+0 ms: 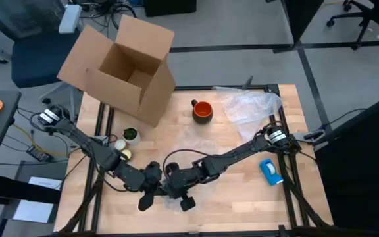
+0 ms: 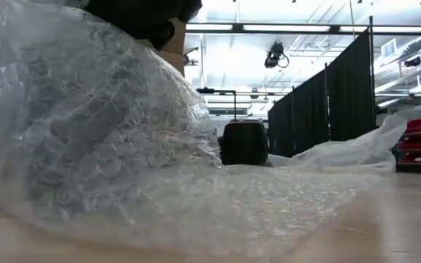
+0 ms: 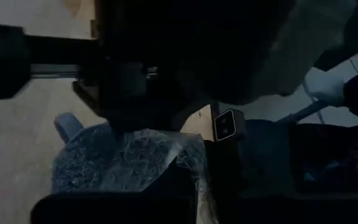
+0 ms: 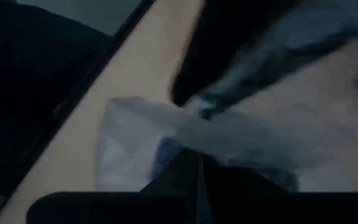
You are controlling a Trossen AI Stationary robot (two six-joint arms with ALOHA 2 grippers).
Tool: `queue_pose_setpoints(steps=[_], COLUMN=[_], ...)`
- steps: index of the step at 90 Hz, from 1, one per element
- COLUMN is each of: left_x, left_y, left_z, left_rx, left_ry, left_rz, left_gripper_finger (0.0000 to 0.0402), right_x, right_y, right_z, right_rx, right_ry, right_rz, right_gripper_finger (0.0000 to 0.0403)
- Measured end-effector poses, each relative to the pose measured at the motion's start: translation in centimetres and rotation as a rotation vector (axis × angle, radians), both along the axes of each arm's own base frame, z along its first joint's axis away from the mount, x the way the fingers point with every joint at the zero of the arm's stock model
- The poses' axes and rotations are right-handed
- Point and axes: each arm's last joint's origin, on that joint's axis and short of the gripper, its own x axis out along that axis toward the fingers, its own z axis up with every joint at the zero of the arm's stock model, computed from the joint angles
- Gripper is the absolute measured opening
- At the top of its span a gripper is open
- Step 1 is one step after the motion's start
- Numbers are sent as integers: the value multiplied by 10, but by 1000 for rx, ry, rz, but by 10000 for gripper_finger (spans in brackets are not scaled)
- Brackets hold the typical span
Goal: Wrap mug
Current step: Wrap the blue mug with bubble wrap
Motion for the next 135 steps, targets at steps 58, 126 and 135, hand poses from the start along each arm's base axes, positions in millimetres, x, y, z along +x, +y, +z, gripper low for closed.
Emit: queue_pose_setpoints(steps=[58, 126, 135], left_x=[10, 10, 10], left_y=[-3, -3, -3], left_z=[-20, -23, -28], left_rx=[92, 108, 126], left_ry=[39, 53, 79], left_rz=[6, 11, 11], left_gripper_finger=[0, 0, 0], right_x=[-2, -6, -9], right_y=[5, 6, 6], right_z=[3, 15, 27], right_rx=[12, 21, -23], right_ry=[25, 98, 130], right_rz=[10, -2, -31], right_gripper_finger=[0, 0, 0])
